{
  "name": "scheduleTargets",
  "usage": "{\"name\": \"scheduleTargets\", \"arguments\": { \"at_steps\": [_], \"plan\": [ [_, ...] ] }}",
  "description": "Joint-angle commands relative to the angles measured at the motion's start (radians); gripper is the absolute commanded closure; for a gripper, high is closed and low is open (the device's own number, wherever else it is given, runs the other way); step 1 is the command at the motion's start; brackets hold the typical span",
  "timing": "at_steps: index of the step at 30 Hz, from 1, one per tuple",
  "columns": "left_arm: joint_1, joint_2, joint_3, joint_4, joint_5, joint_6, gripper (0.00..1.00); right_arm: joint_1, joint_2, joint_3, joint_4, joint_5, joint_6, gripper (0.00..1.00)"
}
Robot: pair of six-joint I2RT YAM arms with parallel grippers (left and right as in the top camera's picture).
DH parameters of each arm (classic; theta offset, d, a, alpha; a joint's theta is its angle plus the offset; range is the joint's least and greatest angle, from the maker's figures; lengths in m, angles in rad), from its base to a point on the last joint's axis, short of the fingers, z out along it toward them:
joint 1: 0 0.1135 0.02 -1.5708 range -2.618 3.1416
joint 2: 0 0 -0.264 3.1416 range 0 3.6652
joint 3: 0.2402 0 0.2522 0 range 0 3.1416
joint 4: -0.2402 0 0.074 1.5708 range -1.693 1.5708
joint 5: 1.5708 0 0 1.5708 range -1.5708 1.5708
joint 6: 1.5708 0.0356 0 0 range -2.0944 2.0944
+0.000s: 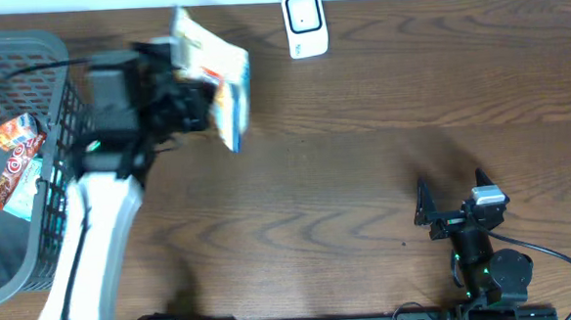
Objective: Scan the item barcode
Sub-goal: 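Lift the white snack bag out and drop it on the table centre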
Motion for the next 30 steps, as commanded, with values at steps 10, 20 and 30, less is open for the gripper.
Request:
{"name": "scheduleTargets", "arguments": {
  "at_steps": [10,20,30],
  "plan": [
    [-0.261,0.396,0.004,0.023,-0.042,0.06,0.93,0.001,-0.006,-0.001,-0.005,0.006,0.009,0.01],
    [-0.296,0.426,0.005,0.032,-0.102,0.076,0.12,0.001,-0.006,-0.001,-0.005,0.006,0.009,0.01],
    [-0.251,0.114,0.144,-0.126,-0.415,0.078,0.02,0.001,-0.006,-0.001,-0.005,0.006,0.009,0.01]
  ]
}}
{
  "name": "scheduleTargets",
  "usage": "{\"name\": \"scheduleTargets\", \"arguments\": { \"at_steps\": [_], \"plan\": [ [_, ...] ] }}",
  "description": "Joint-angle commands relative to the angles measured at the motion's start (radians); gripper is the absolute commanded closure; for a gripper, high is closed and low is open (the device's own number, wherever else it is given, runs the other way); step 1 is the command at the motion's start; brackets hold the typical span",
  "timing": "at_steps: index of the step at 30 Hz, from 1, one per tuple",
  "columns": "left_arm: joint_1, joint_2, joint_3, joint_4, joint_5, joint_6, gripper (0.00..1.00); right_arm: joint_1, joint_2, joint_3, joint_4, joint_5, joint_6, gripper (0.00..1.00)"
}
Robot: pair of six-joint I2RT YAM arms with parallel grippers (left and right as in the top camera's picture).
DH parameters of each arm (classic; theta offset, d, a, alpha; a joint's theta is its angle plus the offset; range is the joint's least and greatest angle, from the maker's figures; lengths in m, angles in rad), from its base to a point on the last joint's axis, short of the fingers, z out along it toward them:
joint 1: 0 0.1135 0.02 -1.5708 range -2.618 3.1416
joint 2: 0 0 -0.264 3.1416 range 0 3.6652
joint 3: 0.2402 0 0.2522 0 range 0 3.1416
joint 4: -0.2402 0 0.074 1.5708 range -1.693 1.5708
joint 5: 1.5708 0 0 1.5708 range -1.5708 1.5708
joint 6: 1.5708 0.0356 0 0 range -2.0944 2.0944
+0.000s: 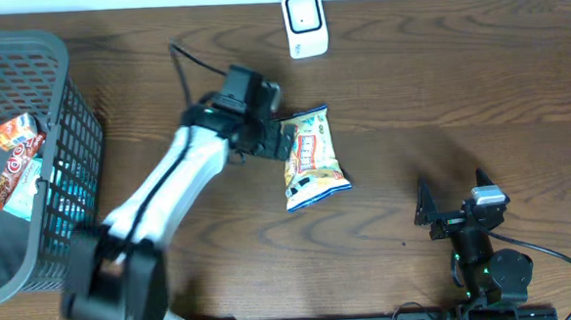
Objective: Scan the item barcode
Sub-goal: 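Lift the white snack bag out and drop it on the table centre, then reach the left gripper back into the basket and grasp the green wipes pack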
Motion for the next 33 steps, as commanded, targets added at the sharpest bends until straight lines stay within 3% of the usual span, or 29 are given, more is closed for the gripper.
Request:
{"name": "scheduleTargets", "arguments": {
  "at_steps": [1,5,8,15,19,22,28,33],
  "plan": [
    [0.043,-0.174,0.103,-0.019,-0.182,0.011,0.02,0.001,-0.006,-0.001,-0.005,0.004,0.009,0.01],
    [0.137,-0.338,0.153,0.002,-0.309,0.01,0.02,0.001,-0.006,-0.001,-0.005,0.004,0.009,0.01],
    [0.277,-0.443,0.171,0.022,-0.325,-0.019,0.02,0.001,-0.006,-0.001,-0.005,0.004,0.009,0.01],
    [0.761,-0.518,0.17,-0.091,-0.267,-0.374,0.02,0.001,-0.006,-0.001,-0.005,0.004,0.009,0.01],
    [1.008,-0.441,0.168,-0.197,-0.095,-0.487,0.02,0.001,-0.006,-0.001,-0.005,0.004,0.009,0.01],
    [1.123,-0.346,0.168,-0.25,-0.019,-0.504,0.02,0.001,-0.006,-0.001,-0.005,0.004,0.009,0.01],
    [1.205,-0.132,0.168,-0.333,-0.02,-0.497,0.02,0.001,-0.006,-0.001,-0.005,0.004,0.009,0.01],
    [1.207,0.041,0.159,-0.331,-0.02,-0.354,0.02,0.001,-0.006,-0.001,-0.005,0.004,0.009,0.01]
  ]
}}
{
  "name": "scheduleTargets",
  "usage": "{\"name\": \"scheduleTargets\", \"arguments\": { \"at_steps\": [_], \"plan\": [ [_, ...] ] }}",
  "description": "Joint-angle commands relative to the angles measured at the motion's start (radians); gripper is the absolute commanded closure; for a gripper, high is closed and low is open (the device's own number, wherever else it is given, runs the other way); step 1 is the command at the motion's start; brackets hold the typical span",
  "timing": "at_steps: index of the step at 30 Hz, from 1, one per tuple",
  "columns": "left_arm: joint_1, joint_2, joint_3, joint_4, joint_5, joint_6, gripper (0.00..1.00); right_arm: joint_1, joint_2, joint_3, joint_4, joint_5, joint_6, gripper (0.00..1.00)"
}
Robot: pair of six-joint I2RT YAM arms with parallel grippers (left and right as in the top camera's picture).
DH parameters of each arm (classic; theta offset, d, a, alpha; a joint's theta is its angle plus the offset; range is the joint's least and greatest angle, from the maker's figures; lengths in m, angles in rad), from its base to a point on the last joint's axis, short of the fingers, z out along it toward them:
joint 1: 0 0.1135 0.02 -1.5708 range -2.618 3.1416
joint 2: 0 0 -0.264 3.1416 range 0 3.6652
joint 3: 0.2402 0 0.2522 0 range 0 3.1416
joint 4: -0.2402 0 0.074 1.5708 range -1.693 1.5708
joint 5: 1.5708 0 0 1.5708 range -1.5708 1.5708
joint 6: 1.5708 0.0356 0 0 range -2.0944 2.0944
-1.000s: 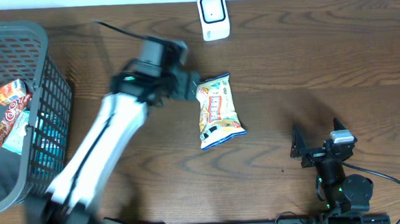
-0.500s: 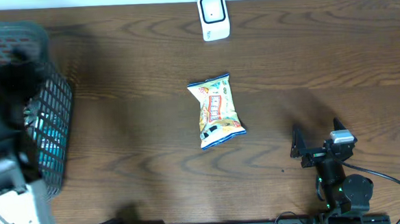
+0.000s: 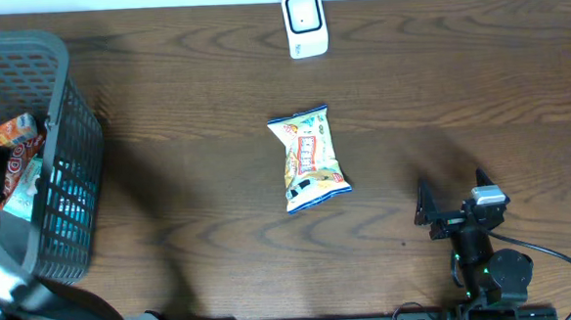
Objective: Scan the item barcode
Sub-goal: 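Reach the left gripper back into the basket and grasp the green wipes pack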
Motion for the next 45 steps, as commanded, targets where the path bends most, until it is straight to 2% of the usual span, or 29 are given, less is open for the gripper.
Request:
{"name": "scheduleTargets", "arguments": {
  "at_steps": [1,4,7,19,21,22,23,24,32,40,45],
  "plan": [
    [0.001,0.097,-0.01,-0.001,0.019,0.132,0.02,0.001,-0.006,-0.001,-0.005,0.003,0.006,0.01],
    [0.0,0.188,-0.011,0.017,0.019,0.248,0.02,0.001,-0.006,-0.001,-0.005,0.003,0.006,0.01],
    [0.001,0.265,-0.011,0.039,0.018,0.289,0.02,0.001,-0.006,-0.001,-0.004,0.003,0.006,0.01],
    [-0.002,0.448,-0.014,0.112,0.018,0.298,0.04,0.001,-0.006,-0.001,-0.005,0.003,0.006,0.01],
    [-0.002,0.453,-0.014,0.113,0.018,0.297,0.47,0.001,-0.006,-0.001,-0.004,0.003,0.006,0.01],
    [-0.002,0.453,-0.014,0.112,0.018,0.297,0.75,0.001,-0.006,-0.001,-0.005,0.003,0.006,0.01],
    [-0.002,0.45,-0.014,0.11,0.018,0.297,0.85,0.001,-0.006,-0.001,-0.004,0.003,0.006,0.01],
    [-0.002,0.447,-0.014,0.107,0.018,0.297,0.91,0.001,-0.006,-0.001,-0.004,0.003,0.006,0.01],
    [0.0,0.364,-0.013,0.08,0.012,0.297,0.93,0.001,-0.006,-0.001,-0.004,0.003,0.006,0.01],
    [0.0,0.107,-0.012,0.116,0.011,0.292,0.93,0.001,-0.006,-0.001,-0.004,0.003,0.006,0.01],
    [0.0,-0.057,-0.013,0.152,0.011,0.209,0.93,0.001,-0.006,-0.001,-0.004,0.003,0.006,0.01]
  ]
}}
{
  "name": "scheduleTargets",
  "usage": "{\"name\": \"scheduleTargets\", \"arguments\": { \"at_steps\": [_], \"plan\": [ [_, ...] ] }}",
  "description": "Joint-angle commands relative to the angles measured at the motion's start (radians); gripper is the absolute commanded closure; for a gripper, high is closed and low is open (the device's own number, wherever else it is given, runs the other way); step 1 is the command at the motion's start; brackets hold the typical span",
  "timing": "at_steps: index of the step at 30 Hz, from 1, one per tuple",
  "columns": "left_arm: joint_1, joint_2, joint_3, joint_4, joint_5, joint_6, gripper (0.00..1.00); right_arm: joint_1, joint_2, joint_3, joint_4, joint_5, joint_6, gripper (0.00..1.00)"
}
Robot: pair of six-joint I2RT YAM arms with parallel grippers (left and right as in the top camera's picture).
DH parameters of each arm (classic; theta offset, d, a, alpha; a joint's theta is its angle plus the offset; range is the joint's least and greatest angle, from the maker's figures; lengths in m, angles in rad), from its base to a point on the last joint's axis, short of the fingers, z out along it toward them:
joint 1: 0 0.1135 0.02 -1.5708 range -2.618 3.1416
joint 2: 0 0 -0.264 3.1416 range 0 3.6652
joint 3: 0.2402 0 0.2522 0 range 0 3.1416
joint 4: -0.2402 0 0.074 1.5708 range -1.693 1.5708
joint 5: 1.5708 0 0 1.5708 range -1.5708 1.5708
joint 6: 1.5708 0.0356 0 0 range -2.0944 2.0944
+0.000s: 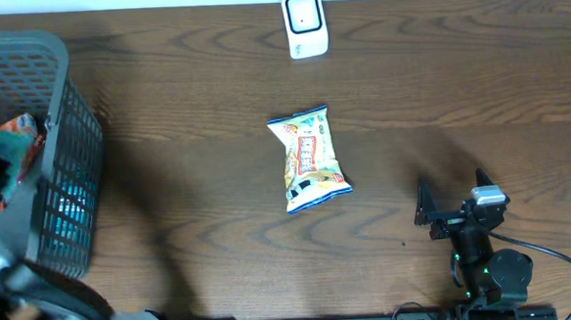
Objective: Scan the item barcode
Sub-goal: 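Reach the left gripper back into the basket and grasp the green wipes pack, then carry the green wipes pack out and place it left of the snack bag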
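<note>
A yellow-and-white snack bag (310, 159) with blue ends lies flat in the middle of the table, with nothing touching it. The white barcode scanner (305, 24) stands at the far edge, well beyond the bag. My left gripper is a dark blur over the grey mesh basket (65, 152) at the left edge. A blurred teal thing (6, 145) shows at its tip, and whether it is held is unclear. My right gripper (451, 198) rests near the front right with its fingers apart and nothing between them.
A red snack packet (21, 125) lies inside the basket, partly hidden by the left arm. The right arm's base and cable (550, 254) sit at the front right edge.
The left arm stays over the basket, but a blurred teal thing now shows at its tip where packets showed before. The snack bag and the right arm have not moved.
My left gripper first held the snack bag in the air beside the basket. Then the bag lay at the table's middle with the gripper at its top end. Then the bag lay alone and the arm was back over the basket, where it remains.
</note>
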Motion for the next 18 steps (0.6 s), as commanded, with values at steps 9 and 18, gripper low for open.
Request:
{"name": "scheduleTargets", "arguments": {
  "at_steps": [9,18],
  "plan": [
    [-0.014,-0.352,0.008,0.113,0.268,-0.178,0.93,0.001,-0.006,-0.001,-0.005,0.003,0.006,0.01],
    [-0.293,-0.513,0.008,0.298,0.541,-0.088,0.93,0.001,-0.006,-0.001,-0.005,0.003,0.006,0.01]
  ]
}}
